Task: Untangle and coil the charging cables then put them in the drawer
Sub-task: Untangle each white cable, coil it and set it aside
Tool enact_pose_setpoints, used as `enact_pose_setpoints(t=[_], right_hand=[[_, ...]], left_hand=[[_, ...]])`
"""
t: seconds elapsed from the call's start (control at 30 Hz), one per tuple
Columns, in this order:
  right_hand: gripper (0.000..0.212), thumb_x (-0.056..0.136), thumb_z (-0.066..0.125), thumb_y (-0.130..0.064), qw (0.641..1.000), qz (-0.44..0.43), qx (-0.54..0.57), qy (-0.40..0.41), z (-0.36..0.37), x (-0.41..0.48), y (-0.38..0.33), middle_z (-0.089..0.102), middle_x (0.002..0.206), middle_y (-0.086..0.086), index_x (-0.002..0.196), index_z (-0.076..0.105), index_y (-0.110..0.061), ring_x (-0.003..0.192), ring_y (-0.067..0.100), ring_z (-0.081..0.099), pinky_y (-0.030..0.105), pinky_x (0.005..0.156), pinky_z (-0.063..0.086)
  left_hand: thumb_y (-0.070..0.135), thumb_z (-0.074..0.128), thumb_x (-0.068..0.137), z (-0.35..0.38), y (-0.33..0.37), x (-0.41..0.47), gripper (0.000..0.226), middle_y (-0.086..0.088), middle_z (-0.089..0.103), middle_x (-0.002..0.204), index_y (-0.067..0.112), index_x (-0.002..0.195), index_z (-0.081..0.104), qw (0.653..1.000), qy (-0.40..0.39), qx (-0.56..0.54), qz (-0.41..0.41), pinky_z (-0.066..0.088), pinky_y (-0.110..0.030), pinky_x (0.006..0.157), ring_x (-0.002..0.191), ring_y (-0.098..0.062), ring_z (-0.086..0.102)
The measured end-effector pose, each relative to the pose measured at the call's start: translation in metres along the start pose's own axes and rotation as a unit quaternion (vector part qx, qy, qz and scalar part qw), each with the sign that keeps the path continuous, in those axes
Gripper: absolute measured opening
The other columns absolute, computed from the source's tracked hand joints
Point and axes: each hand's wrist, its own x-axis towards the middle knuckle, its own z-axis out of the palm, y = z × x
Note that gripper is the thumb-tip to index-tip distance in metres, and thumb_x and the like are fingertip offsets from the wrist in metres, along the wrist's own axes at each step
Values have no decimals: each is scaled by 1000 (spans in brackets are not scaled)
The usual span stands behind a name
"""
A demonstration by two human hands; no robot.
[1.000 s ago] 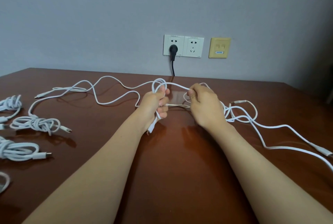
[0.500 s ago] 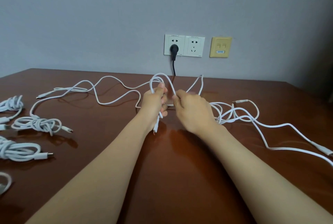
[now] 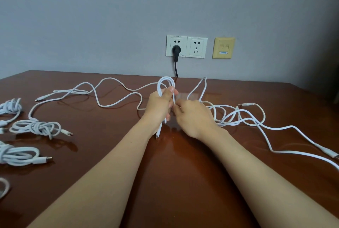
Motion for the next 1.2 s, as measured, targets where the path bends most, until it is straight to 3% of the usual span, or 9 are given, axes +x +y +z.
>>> enact_pose_setpoints(t=[0.13,0.33,0.5,0.67,0.73,0.83,0.97,1.1,1.2], right_hand=[[25,99,31,-28,1000,-1,0,-11,1,-2,0,61,101,15,91,50,-13,95,35,54,33,67,31],[23,97,35,-29,1000,-2,-9,-7,1,-4,2,63,97,9,88,52,-16,96,31,55,30,66,28],[26,98,32,-25,1000,-15,5,22,-2,-5,-1,64,106,9,108,56,-17,100,30,54,30,69,27],[33,101,30,-33,999,-31,0,38,-3,-3,2,62,107,7,104,56,-13,102,29,52,30,70,29],[39,100,30,-38,999,-41,-19,29,-3,-3,2,61,99,5,95,58,-12,100,26,52,30,70,29],[50,96,33,-52,999,-17,-42,8,-5,-3,4,43,69,-2,64,44,-16,80,24,44,30,65,27],[48,92,38,-57,999,19,-43,-21,-6,-1,11,44,77,0,66,40,-18,80,20,38,31,67,28],[17,95,43,-15,999,23,-24,-19,-8,1,14,63,103,-4,79,42,-18,101,26,50,30,67,30],[26,88,40,1,1000,25,-12,3,-8,1,16,65,112,-11,99,52,-20,108,24,52,28,68,30]], left_hand=[[26,40,99,-3,-2,0,36,3,40,43,22,66,54,988,35,141,59,36,-21,41,30,-8,39],[32,40,97,-9,-11,4,36,-7,67,71,26,64,54,964,80,240,85,52,-44,81,80,-34,66],[21,36,101,-6,0,1,30,-3,67,59,10,77,49,990,66,-117,-49,55,-25,48,46,-14,64],[22,36,101,-6,9,3,30,-8,52,68,6,77,46,938,98,-319,-93,57,-30,52,44,-16,64],[24,34,102,-6,10,8,33,-4,50,54,8,75,45,928,116,-340,-101,58,-30,58,36,-11,59],[25,29,103,-12,7,15,36,5,39,32,11,71,40,917,138,-359,-110,40,-14,35,24,-7,37],[26,27,103,-20,4,19,38,7,35,30,13,69,38,908,161,-370,-114,23,-7,32,22,-6,23],[27,29,103,-20,6,17,37,7,35,33,14,69,39,918,163,-346,-107,21,-8,33,24,-5,22],[28,29,103,-20,6,15,36,9,35,33,15,70,39,937,165,-292,-100,23,-8,34,24,-5,23]])
